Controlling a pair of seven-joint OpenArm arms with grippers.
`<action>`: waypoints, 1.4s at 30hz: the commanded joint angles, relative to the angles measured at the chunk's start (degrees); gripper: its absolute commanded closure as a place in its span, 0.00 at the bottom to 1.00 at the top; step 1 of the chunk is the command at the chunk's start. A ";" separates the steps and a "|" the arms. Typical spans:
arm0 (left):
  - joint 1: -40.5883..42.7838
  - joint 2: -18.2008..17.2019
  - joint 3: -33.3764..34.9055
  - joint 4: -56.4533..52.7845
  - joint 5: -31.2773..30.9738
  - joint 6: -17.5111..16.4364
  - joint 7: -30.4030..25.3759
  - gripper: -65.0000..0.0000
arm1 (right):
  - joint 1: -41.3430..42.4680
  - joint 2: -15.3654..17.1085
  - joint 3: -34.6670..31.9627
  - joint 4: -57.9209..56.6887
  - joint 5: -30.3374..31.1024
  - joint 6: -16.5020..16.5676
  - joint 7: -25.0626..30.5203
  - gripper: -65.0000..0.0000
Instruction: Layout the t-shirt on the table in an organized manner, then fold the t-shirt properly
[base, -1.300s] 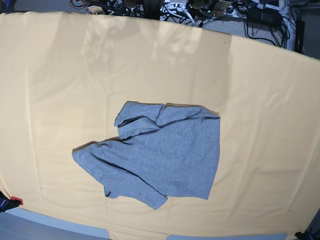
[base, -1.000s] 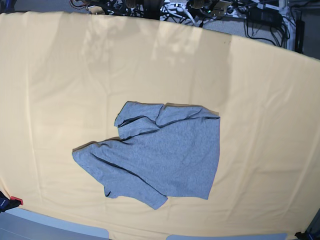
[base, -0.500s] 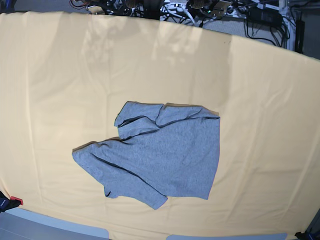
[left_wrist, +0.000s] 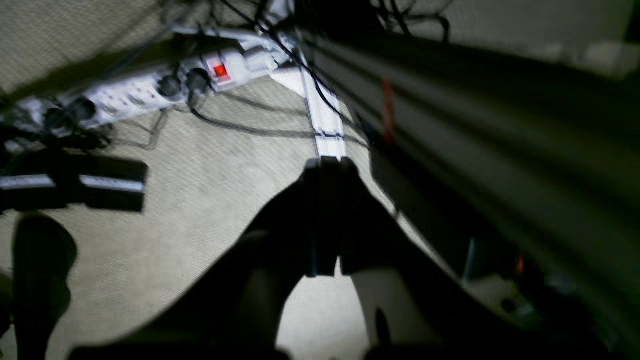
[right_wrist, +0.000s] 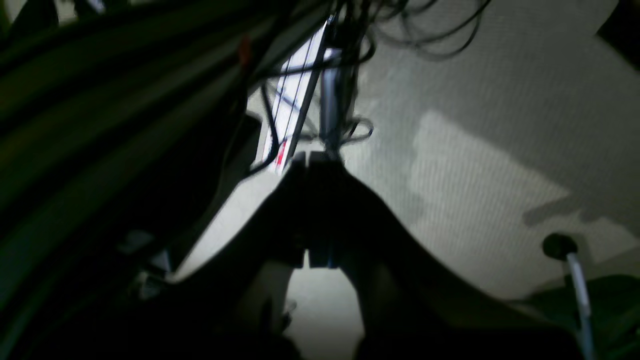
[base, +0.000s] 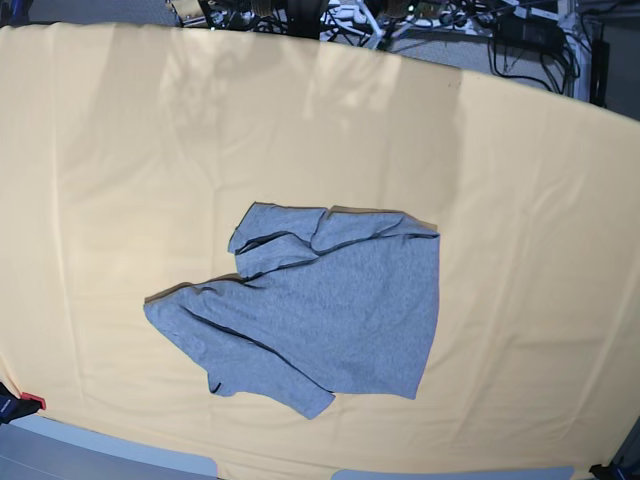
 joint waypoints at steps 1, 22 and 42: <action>1.42 -0.46 -0.04 1.60 0.13 -0.07 -0.33 1.00 | -2.01 0.76 0.04 1.31 0.13 1.25 -0.22 1.00; 34.80 -17.66 -0.17 54.38 -5.09 -1.77 12.96 1.00 | -42.82 11.45 0.07 51.34 4.85 8.04 -7.56 1.00; 53.11 -23.30 -37.86 98.05 -18.75 -6.60 20.44 1.00 | -62.42 18.43 11.65 97.44 4.39 -3.78 -14.84 1.00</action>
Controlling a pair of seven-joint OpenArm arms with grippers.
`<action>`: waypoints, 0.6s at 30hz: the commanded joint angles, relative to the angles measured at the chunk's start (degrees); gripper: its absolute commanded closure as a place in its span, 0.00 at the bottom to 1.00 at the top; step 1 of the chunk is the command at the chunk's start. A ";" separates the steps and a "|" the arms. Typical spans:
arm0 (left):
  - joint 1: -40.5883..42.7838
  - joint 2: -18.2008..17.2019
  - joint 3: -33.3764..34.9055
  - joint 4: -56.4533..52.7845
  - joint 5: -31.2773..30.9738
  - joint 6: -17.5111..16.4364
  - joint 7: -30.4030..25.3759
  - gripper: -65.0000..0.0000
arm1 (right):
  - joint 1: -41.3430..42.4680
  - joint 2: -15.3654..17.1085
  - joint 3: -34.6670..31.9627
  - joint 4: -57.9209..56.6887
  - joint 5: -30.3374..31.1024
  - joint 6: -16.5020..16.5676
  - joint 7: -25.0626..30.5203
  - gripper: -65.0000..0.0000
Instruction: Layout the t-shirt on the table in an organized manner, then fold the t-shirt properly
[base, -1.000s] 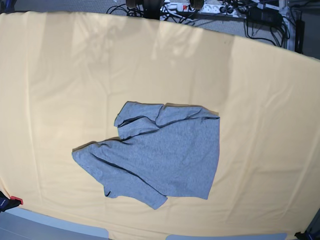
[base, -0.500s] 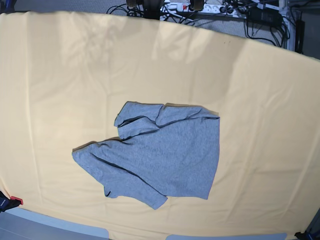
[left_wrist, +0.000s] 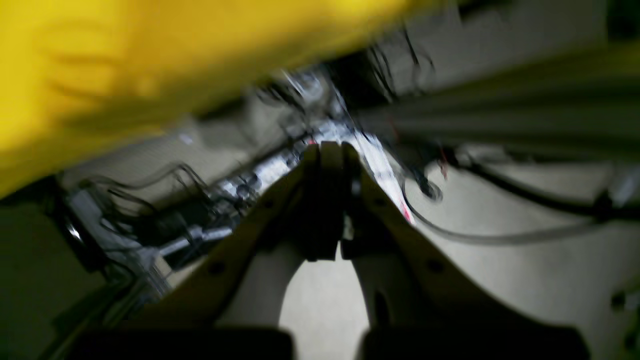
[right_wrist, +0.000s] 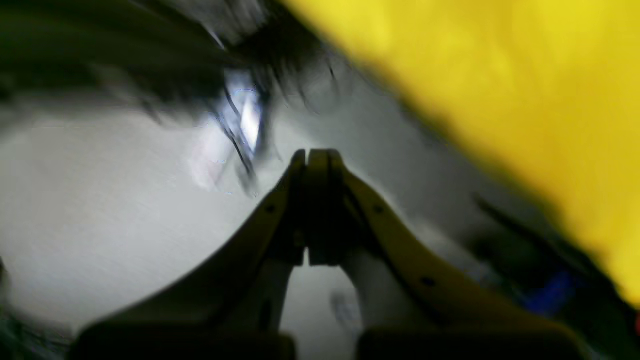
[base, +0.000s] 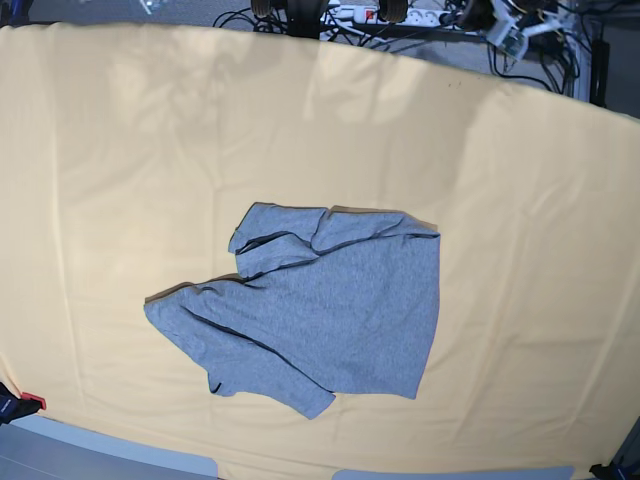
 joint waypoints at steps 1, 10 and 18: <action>0.92 -0.33 -1.64 1.92 -2.54 -1.44 -0.83 1.00 | -1.11 0.20 1.40 0.98 0.68 -0.22 1.84 1.00; -6.91 -0.35 -7.10 3.59 -8.81 -3.34 -0.85 1.00 | 0.90 0.17 9.79 0.98 0.76 -0.22 5.53 1.00; -20.37 -0.35 -6.34 3.59 -13.20 -3.41 -0.85 1.00 | 12.96 0.17 10.69 0.98 0.76 -0.20 8.50 1.00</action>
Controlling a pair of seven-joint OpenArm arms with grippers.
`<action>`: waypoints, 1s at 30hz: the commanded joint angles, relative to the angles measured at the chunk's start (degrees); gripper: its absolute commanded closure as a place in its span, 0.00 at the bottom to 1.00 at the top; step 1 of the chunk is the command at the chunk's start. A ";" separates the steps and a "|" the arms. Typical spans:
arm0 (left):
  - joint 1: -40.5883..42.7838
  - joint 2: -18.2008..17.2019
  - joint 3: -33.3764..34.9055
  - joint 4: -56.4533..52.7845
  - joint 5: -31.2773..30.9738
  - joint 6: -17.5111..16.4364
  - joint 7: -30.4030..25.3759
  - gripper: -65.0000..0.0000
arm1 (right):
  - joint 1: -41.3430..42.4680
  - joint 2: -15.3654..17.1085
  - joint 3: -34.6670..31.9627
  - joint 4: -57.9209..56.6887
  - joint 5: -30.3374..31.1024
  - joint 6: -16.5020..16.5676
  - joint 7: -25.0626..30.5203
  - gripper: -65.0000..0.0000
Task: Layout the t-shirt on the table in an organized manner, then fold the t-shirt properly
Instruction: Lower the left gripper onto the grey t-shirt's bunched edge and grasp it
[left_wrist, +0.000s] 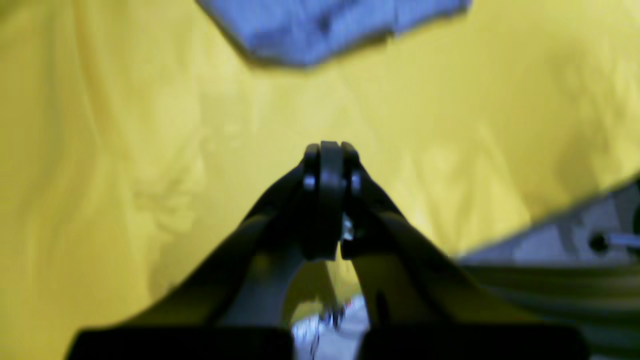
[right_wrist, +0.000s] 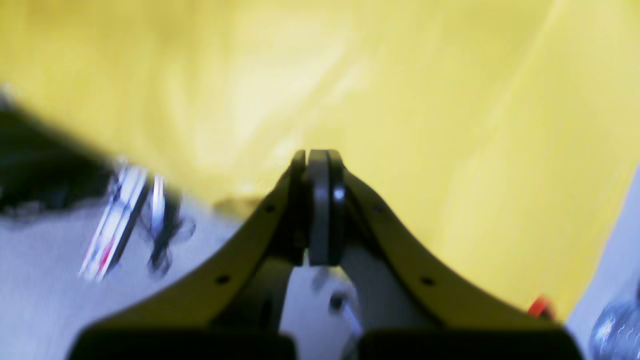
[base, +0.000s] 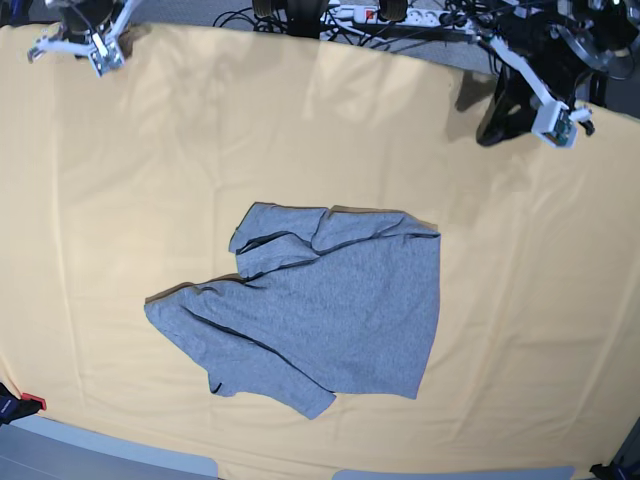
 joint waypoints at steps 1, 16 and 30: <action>-1.51 -0.42 0.22 0.85 -1.14 -0.37 -1.36 1.00 | 0.98 0.50 0.31 1.03 -0.35 -0.46 1.29 1.00; -28.41 -3.10 35.06 -10.69 14.62 -0.37 -9.60 1.00 | 8.41 0.26 0.31 1.03 -0.59 3.43 3.78 1.00; -56.96 7.78 57.00 -40.89 17.84 -3.19 -10.67 1.00 | 6.97 -6.97 0.31 1.03 -0.57 3.56 4.07 1.00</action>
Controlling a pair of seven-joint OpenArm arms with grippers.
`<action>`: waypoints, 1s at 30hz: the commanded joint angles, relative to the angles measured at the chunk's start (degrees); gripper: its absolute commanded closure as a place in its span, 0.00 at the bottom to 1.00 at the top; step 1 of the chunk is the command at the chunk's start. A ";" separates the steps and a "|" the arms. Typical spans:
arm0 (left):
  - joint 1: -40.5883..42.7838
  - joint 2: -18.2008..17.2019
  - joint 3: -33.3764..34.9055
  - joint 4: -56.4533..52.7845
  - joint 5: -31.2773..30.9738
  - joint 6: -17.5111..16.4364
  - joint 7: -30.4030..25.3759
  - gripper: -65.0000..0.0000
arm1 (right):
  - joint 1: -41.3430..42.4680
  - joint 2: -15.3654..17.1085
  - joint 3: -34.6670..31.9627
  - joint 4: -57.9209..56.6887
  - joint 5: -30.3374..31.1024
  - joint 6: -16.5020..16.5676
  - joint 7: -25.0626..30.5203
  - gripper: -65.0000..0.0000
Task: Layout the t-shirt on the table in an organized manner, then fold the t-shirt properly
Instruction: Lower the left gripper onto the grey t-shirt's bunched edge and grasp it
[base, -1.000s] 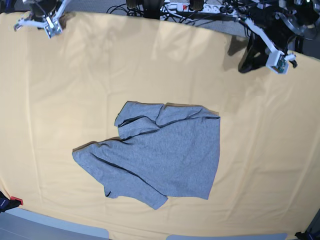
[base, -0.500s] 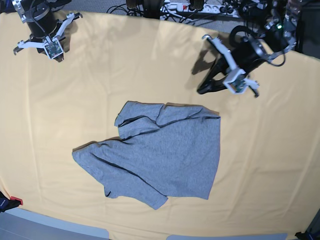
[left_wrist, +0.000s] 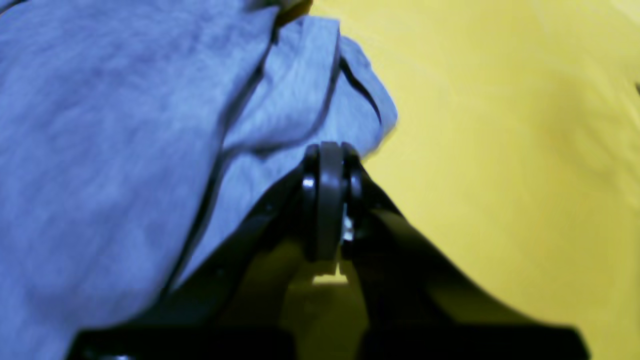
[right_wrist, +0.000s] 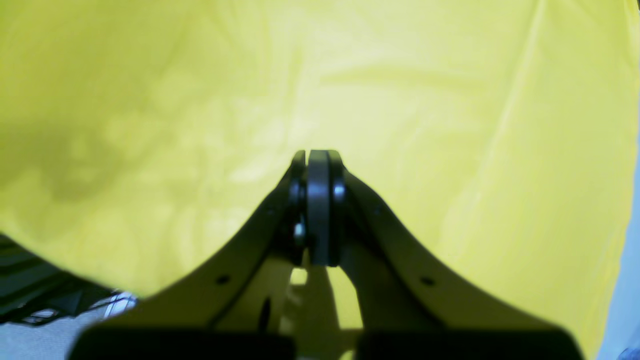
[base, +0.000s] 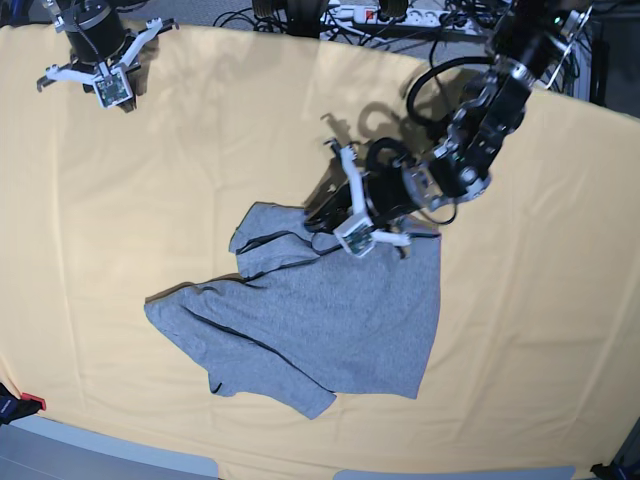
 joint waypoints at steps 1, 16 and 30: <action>-2.43 1.16 0.59 -1.44 -0.74 -0.17 -1.42 1.00 | -0.57 0.20 0.26 1.03 -0.09 -0.48 1.36 1.00; -8.11 7.19 4.92 -12.94 4.00 -1.88 2.91 0.94 | -0.66 0.22 0.26 1.03 -0.07 -0.39 1.55 1.00; -8.94 11.67 4.92 -21.03 7.65 -1.57 -0.50 0.54 | -0.55 0.22 0.26 1.03 -0.04 2.36 2.62 1.00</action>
